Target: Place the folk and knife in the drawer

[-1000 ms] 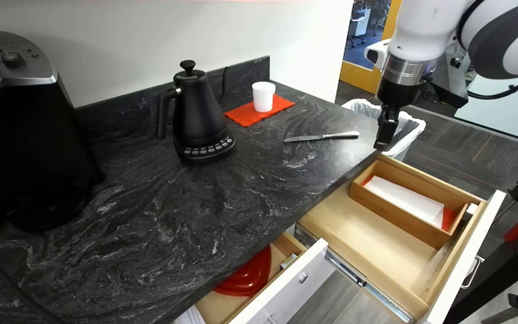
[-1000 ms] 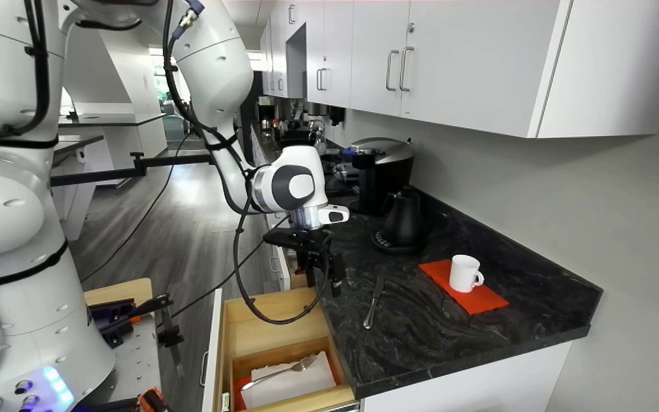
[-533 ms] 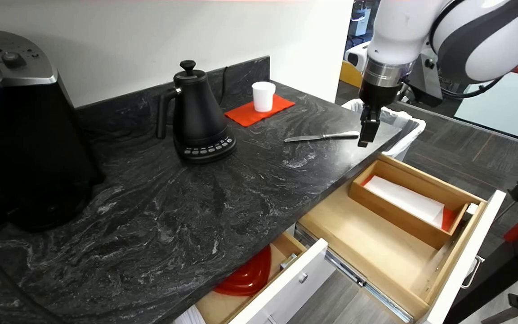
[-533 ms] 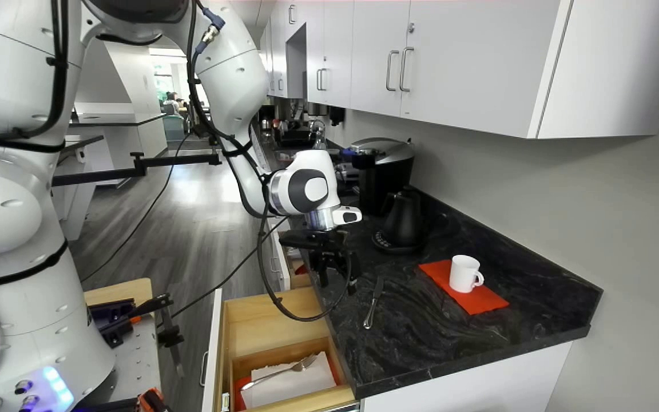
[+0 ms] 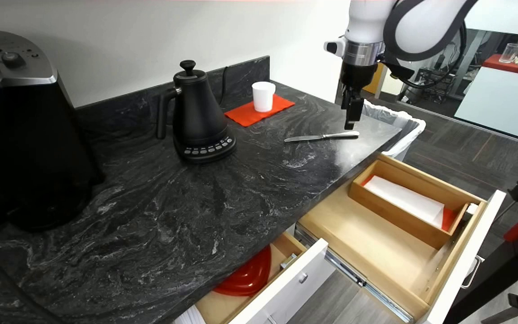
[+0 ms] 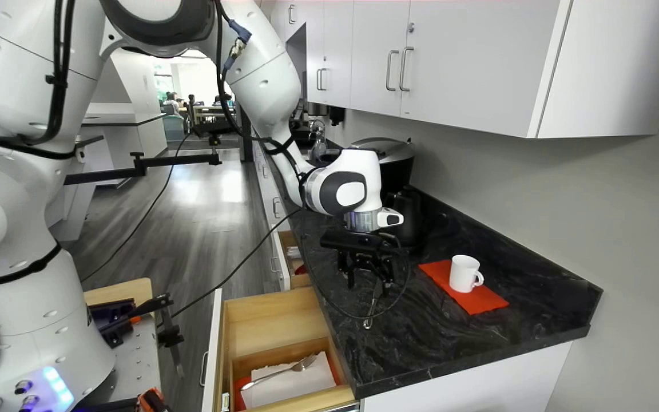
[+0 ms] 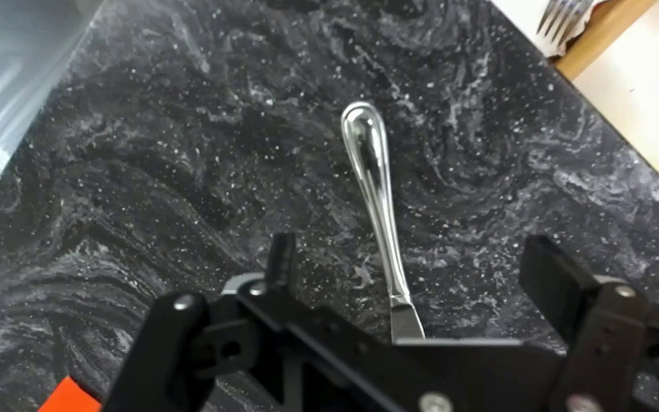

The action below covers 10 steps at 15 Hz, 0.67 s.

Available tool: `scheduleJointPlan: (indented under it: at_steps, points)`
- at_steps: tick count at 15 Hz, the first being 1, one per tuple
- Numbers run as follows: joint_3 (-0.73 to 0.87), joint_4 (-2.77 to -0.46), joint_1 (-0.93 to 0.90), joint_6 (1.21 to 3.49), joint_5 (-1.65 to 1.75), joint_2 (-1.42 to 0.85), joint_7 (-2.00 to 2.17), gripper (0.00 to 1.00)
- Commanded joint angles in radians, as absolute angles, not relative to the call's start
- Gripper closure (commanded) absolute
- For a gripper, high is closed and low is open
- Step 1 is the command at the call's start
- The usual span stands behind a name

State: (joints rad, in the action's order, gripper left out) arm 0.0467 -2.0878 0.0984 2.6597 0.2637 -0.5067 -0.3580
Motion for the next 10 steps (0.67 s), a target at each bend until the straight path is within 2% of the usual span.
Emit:
scheduleJointPlan:
  at_steps: [1, 6, 10]
  points:
    - [-0.032, -1.926, 0.194, 2.53, 0.195, -0.589, -0.555, 0.0]
    - [-0.057, -1.696, 0.213, 2.357, 0.168, -0.738, -0.709, 0.0]
    - [-0.059, -1.6, 0.201, 2.28, 0.169, -0.816, -0.757, 0.0]
